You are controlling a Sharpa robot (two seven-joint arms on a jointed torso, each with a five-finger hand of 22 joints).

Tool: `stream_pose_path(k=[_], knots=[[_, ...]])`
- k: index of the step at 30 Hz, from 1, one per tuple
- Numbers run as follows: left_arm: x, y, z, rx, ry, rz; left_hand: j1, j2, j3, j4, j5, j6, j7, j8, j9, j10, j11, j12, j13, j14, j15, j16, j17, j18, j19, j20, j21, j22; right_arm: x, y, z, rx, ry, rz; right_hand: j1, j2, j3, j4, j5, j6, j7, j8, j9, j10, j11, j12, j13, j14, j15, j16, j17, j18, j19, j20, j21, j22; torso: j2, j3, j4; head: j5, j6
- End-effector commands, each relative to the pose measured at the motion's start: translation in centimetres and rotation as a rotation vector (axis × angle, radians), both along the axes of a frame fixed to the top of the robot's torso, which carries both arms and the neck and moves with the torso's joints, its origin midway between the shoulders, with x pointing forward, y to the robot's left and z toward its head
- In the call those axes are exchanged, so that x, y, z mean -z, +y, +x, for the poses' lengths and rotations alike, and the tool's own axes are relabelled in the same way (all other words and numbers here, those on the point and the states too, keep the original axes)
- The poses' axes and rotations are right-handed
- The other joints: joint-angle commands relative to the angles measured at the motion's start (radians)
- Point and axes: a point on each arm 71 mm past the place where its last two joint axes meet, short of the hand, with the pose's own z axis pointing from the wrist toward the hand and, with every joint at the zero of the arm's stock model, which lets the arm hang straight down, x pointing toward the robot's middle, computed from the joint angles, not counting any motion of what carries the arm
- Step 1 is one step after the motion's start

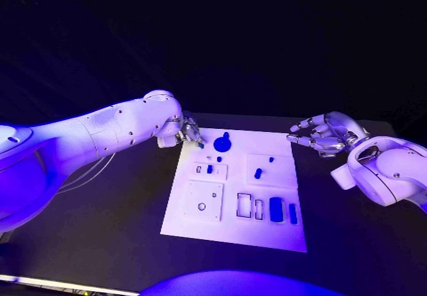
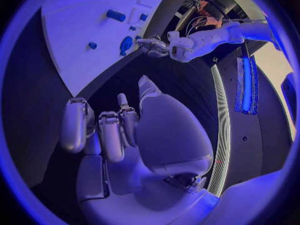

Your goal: Assemble the parts on the task board

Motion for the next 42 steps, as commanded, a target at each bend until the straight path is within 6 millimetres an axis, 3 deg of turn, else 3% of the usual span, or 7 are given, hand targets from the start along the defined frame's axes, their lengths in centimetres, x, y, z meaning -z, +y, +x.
stream_pose_path(k=[1, 4, 14, 22, 24, 31, 42], knots=[[0.0, -0.4, -0.2, 0.022, 0.020, -0.050, 0.039, 0.003, 0.067, -0.030, 0.009, -0.005, -0.008, 0.023, 0.032, 0.003, -0.008, 0.005, 0.002, 0.102, -0.009, 0.007, 0.263, 0.012, 0.000, -0.009, -0.004, 0.002, 0.0, 0.1, 0.0, -0.013, -0.008, 0.002, 0.011, 0.002, 0.005, -0.001, -0.003, -0.008, 0.000, 0.006, -0.001, -0.005, 0.000, -0.001, 0.063, 0.068, -0.008, -0.006, 0.110, 0.013, -0.002, -0.001, 0.000, 0.060, 0.000, -0.0005, 0.0001, 0.001, 0.000], [0.0, -0.4, -0.2, 0.016, 0.014, -0.080, 0.022, -0.022, 0.160, -0.052, 0.003, -0.011, -0.005, 0.045, 0.057, 0.011, -0.007, 0.010, 0.007, 0.102, -0.006, 0.007, 0.263, 0.010, 0.002, -0.009, -0.003, 0.007, 0.0, 0.2, 0.0, -0.014, -0.008, 0.002, 0.011, 0.003, 0.005, 0.000, -0.003, -0.008, 0.000, 0.007, -0.002, -0.005, 0.000, -0.002, 0.062, 0.068, -0.008, -0.007, 0.108, 0.014, -0.004, -0.001, -0.003, 0.057, 0.000, -0.0001, 0.0005, 0.001, 0.000], [-0.5, 0.6, -1.2, -0.013, 0.009, -0.165, 0.015, -0.027, 0.189, -0.066, 0.000, -0.011, -0.005, 0.053, 0.066, 0.017, -0.007, 0.014, 0.013, 0.102, -0.006, 0.007, 0.263, 0.010, 0.004, -0.010, -0.001, 0.010, 0.0, 0.1, 0.0, -0.012, -0.011, 0.004, 0.011, 0.004, 0.006, 0.000, -0.003, -0.008, 0.000, 0.007, -0.002, -0.007, 0.000, -0.004, 0.059, 0.067, -0.008, -0.008, 0.106, 0.014, -0.004, -0.001, -0.004, 0.057, -0.003, 0.0032, 0.0011, 0.007, 0.003], [-1.4, 1.1, -3.5, 0.029, -0.001, -0.220, 0.010, -0.034, 0.202, -0.073, 0.001, -0.008, -0.006, 0.057, 0.069, 0.022, -0.007, 0.017, 0.017, 0.102, -0.007, 0.007, 0.263, 0.009, 0.005, -0.010, 0.000, 0.013, -0.1, -0.5, 0.1, 0.005, -0.029, 0.005, 0.011, 0.004, 0.005, 0.000, -0.003, -0.008, 0.000, 0.008, -0.002, -0.016, 0.000, -0.014, 0.048, 0.064, -0.008, -0.013, 0.092, 0.018, -0.014, -0.001, -0.020, 0.046, -0.006, 0.0027, 0.0047, 0.012, 0.004], [-1.6, 1.1, -4.1, 0.049, -0.010, -0.220, 0.008, -0.042, 0.210, -0.080, 0.002, -0.008, -0.007, 0.057, 0.071, 0.026, -0.008, 0.020, 0.022, 0.102, -0.007, 0.007, 0.263, 0.009, 0.006, -0.010, 0.001, 0.015, -0.2, -0.6, 0.2, 0.011, -0.036, 0.007, 0.012, 0.003, 0.006, 0.000, -0.003, -0.011, -0.003, 0.015, -0.003, -0.065, -0.002, -0.075, -0.019, 0.044, -0.011, -0.045, 0.023, 0.033, -0.054, -0.004, -0.087, 0.002, -0.006, 0.0024, 0.0049, 0.015, 0.008], [-1.8, 0.7, -6.1, 0.115, -0.068, -0.178, 0.005, -0.050, 0.225, -0.088, 0.002, -0.003, -0.008, 0.059, 0.072, 0.034, -0.009, 0.025, 0.030, 0.102, -0.008, 0.007, 0.263, 0.008, 0.009, -0.010, 0.003, 0.020, -0.3, -0.8, 0.2, 0.017, -0.052, 0.012, 0.014, 0.002, 0.006, 0.001, -0.003, -0.016, -0.004, 0.020, -0.005, -0.088, -0.005, -0.110, -0.056, 0.038, -0.014, -0.059, 0.002, 0.037, -0.064, -0.006, -0.112, -0.014, -0.007, 0.0012, 0.0068, 0.020, 0.018], [-1.3, -0.2, -7.8, 0.182, -0.137, -0.082, 0.001, -0.061, 0.242, -0.095, 0.002, 0.004, -0.010, 0.059, 0.072, 0.040, -0.011, 0.026, 0.033, 0.102, -0.009, 0.007, 0.263, 0.006, 0.014, -0.011, 0.007, 0.029, -0.6, -1.2, 0.3, 0.049, -0.088, 0.029, 0.018, -0.002, 0.008, 0.002, -0.003, -0.032, -0.008, 0.037, -0.012, -0.202, -0.010, -0.295, -0.251, -0.001, -0.019, -0.143, -0.127, 0.066, -0.143, -0.011, -0.281, -0.121, -0.006, 0.0023, 0.0051, 0.024, 0.007]])
